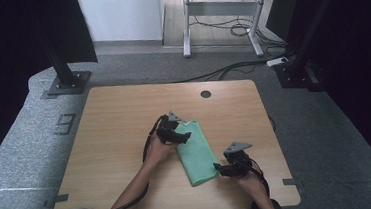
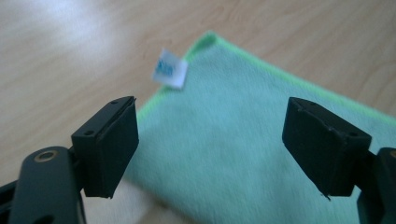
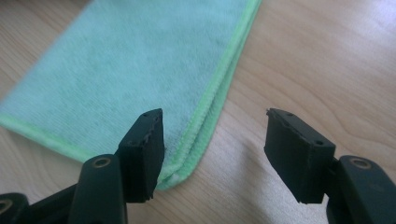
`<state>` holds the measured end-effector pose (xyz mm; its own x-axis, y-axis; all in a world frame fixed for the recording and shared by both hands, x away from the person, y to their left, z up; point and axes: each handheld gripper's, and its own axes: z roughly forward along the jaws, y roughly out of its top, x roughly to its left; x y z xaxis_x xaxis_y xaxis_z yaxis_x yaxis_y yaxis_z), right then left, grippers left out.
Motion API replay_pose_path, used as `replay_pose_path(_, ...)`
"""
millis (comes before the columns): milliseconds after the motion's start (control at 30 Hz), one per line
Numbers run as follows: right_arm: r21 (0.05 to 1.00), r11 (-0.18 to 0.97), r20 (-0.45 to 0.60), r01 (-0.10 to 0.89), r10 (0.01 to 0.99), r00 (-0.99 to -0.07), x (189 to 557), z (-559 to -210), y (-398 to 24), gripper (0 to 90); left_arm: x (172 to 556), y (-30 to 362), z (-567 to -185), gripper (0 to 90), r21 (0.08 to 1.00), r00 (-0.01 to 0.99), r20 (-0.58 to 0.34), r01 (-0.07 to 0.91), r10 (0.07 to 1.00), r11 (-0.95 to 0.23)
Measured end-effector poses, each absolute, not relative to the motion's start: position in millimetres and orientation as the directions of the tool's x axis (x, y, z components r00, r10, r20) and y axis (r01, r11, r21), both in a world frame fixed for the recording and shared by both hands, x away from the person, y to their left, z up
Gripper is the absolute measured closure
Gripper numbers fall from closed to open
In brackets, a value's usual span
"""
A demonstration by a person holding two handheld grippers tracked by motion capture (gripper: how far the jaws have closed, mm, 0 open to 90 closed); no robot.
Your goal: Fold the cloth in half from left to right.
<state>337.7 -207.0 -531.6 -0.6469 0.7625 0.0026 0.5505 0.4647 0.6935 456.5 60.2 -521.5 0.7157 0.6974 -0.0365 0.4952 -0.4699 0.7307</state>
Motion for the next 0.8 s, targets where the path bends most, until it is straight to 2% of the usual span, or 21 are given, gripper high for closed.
replay_pose_path(133,0.664,0.492,-0.021,0.563,0.765,-0.644,339,-537,-209,37.0,443,71,-527,17.5,0.723,0.712,-0.040,0.505,0.701,-0.472)
replay_pose_path(400,0.667,0.489,-0.010,0.562,0.760,-0.650,340,-540,-212,35.7,421,81,-537,15.8,0.711,0.713,-0.054,0.519,0.699,-0.474)
replay_pose_path(633,0.678,0.457,0.027,0.576,0.767,-0.641,341,-543,-216,35.4,417,77,-548,14.6,0.696,0.712,-0.028,0.517,0.701,-0.498)
replay_pose_path(800,0.677,0.465,0.015,0.570,0.766,-0.643,339,-542,-214,36.6,417,78,-549,14.2,0.697,0.711,-0.006,0.507,0.703,-0.507)
